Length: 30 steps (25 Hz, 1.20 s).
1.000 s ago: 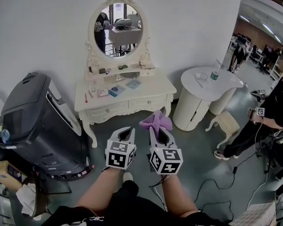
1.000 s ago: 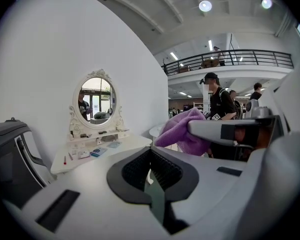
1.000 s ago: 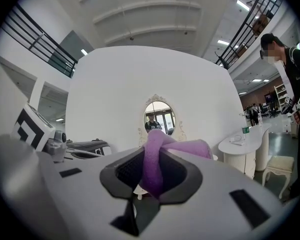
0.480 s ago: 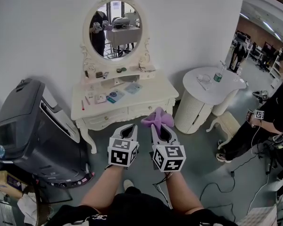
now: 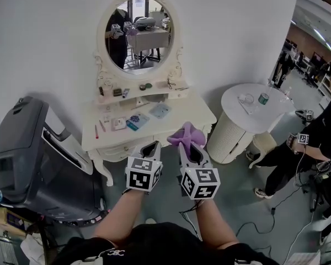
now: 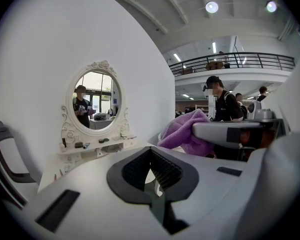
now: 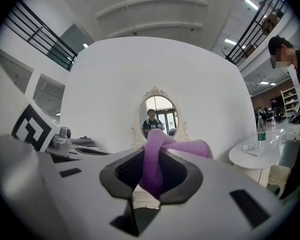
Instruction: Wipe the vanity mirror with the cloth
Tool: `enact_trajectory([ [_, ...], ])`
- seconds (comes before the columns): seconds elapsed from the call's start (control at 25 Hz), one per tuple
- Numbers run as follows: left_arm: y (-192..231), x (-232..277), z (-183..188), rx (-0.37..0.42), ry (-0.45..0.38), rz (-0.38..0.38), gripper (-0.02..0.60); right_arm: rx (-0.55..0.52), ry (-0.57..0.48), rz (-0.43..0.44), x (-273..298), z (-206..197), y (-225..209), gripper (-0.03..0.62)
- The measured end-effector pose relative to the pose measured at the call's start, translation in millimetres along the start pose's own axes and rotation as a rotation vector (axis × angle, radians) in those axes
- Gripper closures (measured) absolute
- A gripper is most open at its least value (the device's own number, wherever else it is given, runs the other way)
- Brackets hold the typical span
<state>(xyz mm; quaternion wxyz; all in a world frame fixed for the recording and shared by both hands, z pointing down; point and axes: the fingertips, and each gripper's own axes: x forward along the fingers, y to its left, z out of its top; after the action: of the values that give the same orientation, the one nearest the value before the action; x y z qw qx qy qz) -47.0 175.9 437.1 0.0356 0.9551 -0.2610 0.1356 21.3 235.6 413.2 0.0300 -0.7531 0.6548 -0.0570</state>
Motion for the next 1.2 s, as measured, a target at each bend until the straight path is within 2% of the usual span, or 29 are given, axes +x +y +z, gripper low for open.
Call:
enact_trajectory([
  [0.32, 60.3, 43.8, 5.5, 0.001, 0.009, 0.014, 0.575, 0.008, 0.000, 0.010, 77.2, -3.5, -1.7, 0.517],
  [0.72, 110.1, 95.9, 0.3, -0.017, 0.048, 0.034, 0.575, 0.043, 0.018, 0.046, 157.4, -15.4, -7.6, 0.517],
  [0.96, 156.8, 146.9, 8.7, -0.044, 0.036, 0.099, 0.575, 0.024, -0.005, 0.112, 233.3, -6.5, -23.2, 0.517],
  [1.2, 200.5, 209.0, 41.0, -0.059, 0.004, 0.164, 0.575, -0.011, -0.023, 0.192, 317.8, 17.1, -45.1, 0.517],
])
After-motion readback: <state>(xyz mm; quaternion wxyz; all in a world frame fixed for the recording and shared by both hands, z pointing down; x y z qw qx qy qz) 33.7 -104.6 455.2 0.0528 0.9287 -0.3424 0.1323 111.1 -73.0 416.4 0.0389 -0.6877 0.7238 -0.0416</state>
